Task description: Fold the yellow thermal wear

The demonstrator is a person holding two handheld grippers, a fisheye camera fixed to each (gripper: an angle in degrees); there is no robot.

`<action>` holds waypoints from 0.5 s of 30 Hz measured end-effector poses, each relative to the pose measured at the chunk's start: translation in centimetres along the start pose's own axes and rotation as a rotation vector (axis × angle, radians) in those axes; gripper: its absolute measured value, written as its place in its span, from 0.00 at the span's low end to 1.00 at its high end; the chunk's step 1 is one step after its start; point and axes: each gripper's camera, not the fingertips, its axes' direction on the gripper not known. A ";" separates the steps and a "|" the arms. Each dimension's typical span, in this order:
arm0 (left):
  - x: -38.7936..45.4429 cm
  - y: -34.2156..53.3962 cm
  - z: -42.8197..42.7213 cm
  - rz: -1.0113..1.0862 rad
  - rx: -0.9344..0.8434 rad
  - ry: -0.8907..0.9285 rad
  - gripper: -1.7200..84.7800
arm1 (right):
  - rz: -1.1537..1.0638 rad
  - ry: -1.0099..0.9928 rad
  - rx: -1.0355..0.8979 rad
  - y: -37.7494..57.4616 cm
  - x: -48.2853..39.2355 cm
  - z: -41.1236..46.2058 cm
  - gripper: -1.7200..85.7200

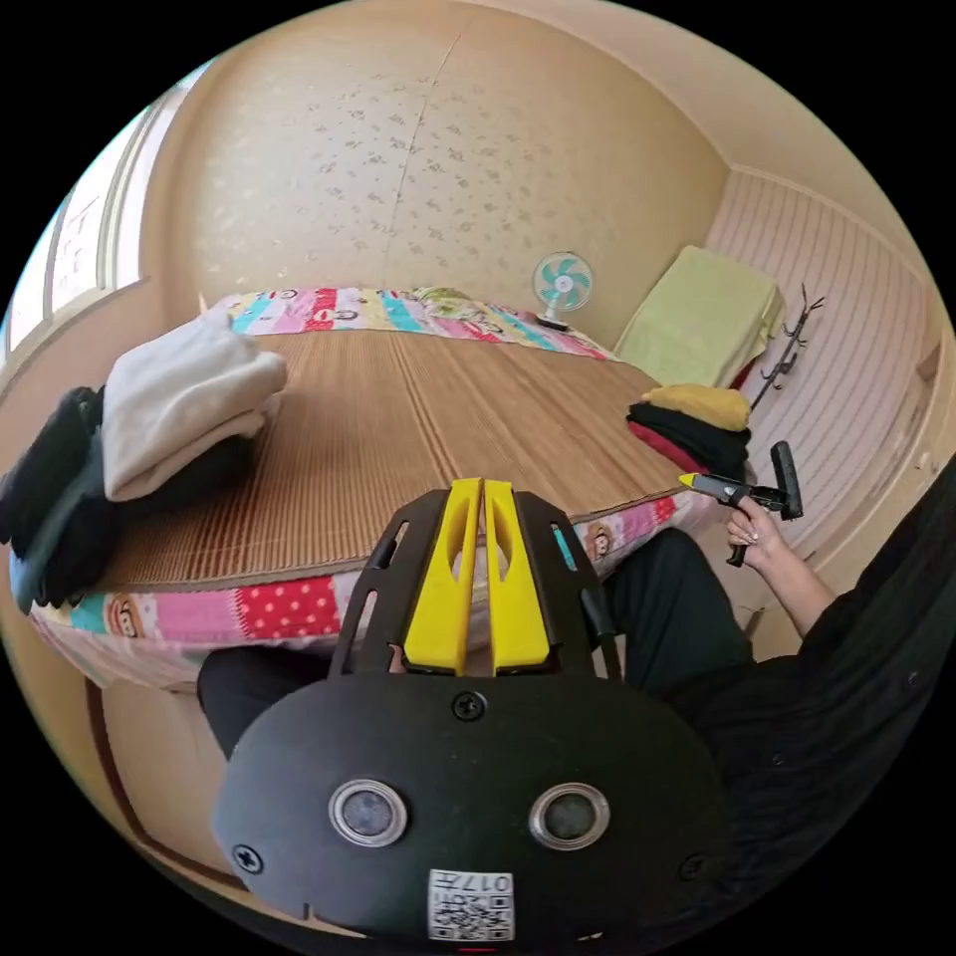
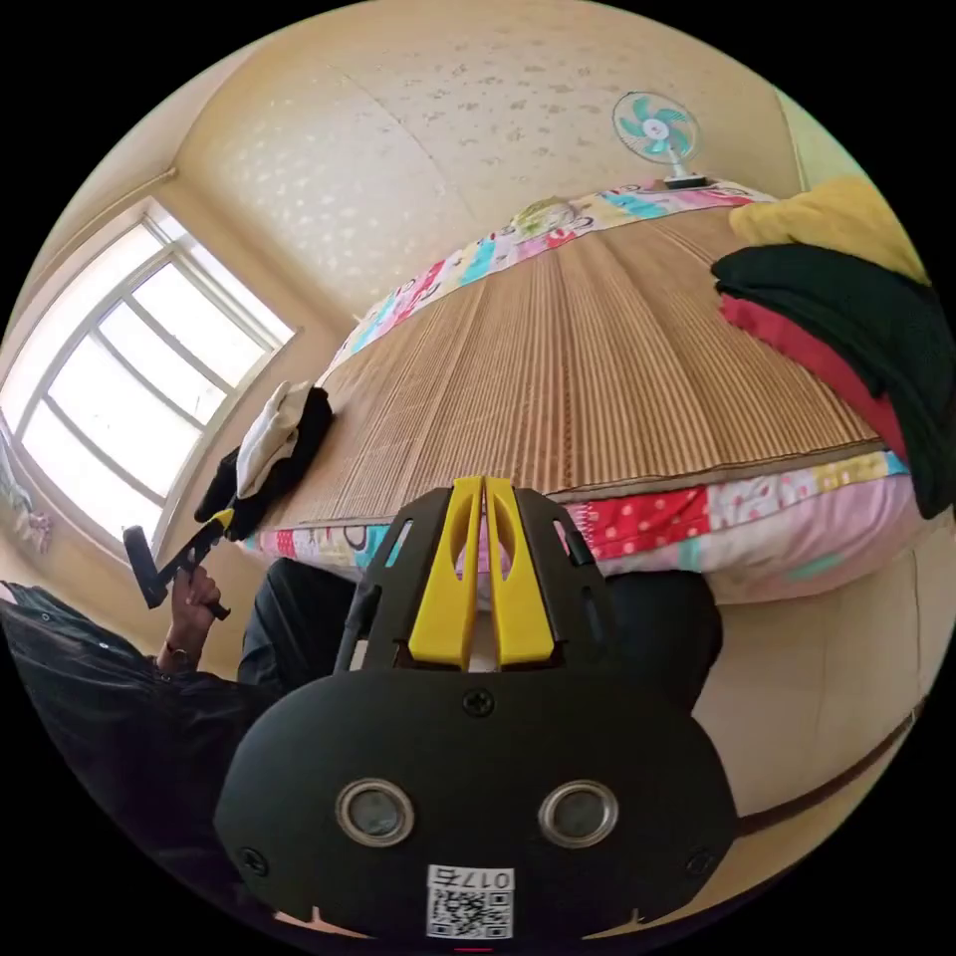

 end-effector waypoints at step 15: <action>8.1 -1.2 3.1 0.043 -0.057 0.020 0.01 | 0.299 -0.017 0.399 -17.8 18.6 -13.8 0.11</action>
